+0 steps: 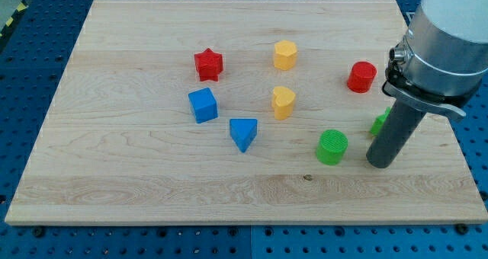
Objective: Move the green circle closer to the red circle
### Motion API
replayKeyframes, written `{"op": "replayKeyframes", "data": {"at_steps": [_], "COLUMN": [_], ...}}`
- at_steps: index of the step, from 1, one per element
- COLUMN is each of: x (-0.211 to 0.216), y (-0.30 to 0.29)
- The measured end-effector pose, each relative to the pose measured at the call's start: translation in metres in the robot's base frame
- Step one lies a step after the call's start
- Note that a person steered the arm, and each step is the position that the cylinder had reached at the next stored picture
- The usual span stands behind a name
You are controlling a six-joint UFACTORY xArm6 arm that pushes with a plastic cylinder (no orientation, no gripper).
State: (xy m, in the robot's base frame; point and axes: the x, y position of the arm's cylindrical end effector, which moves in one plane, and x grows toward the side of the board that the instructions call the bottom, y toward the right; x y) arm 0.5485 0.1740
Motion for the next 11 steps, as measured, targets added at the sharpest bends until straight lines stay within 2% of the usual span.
{"op": "replayKeyframes", "data": {"at_steps": [8, 10, 11], "x": [0.025, 0.02, 0.001], "y": [-0.055, -0.068, -0.066]}}
